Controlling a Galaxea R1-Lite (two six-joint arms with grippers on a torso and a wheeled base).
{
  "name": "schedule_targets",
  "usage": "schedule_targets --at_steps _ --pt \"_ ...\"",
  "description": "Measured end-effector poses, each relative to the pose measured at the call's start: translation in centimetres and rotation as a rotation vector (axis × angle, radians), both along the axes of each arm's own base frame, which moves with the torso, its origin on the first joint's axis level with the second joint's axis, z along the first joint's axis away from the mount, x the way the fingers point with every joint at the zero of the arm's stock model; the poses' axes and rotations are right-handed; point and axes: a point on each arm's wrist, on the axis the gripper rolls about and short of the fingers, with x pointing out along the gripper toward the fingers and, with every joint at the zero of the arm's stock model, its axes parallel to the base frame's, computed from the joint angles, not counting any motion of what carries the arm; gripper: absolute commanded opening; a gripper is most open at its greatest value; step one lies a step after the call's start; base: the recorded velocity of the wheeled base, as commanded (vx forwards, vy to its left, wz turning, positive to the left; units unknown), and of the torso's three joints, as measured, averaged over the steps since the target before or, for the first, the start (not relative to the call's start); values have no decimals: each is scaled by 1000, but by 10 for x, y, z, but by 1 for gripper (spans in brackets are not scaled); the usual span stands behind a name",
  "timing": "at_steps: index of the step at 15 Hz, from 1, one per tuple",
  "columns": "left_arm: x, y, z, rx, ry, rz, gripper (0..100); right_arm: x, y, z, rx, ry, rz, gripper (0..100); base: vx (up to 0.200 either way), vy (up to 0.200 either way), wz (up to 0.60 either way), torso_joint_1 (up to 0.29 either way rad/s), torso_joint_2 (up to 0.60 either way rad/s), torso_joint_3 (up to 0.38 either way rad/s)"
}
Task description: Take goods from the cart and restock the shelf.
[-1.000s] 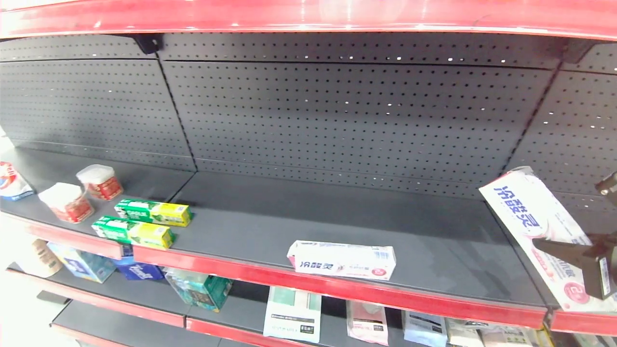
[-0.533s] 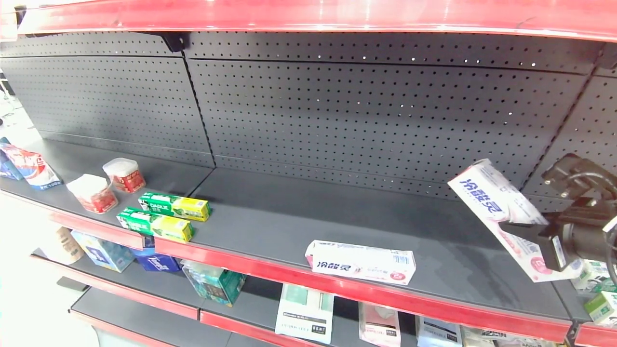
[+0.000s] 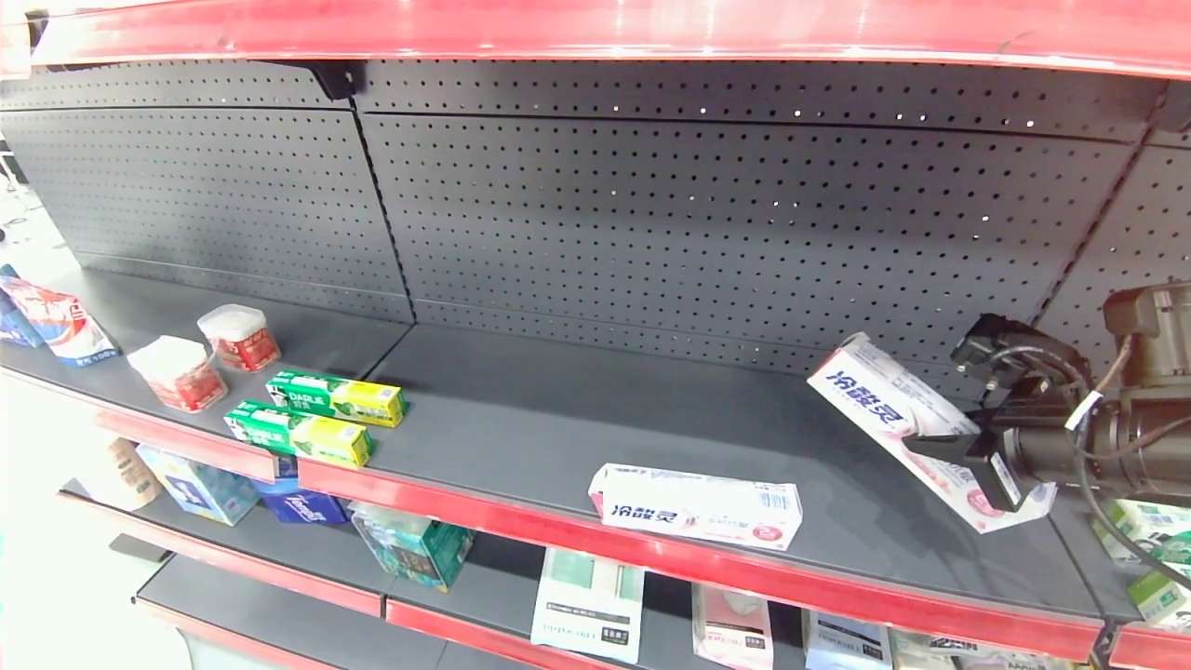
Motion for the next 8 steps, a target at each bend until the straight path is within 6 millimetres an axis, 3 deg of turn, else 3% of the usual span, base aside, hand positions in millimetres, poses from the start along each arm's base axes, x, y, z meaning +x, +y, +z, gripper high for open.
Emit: schedule_targets --at_steps 4,8 --pt "3 -3 1 -17 -105 53 100 -1 0 -4 0 13 -1 0 0 0 0 0 0 0" --pt "8 -3 -12 -13 -109 48 100 0 0 -6 1 22 0 0 0 0 0 0 0 0"
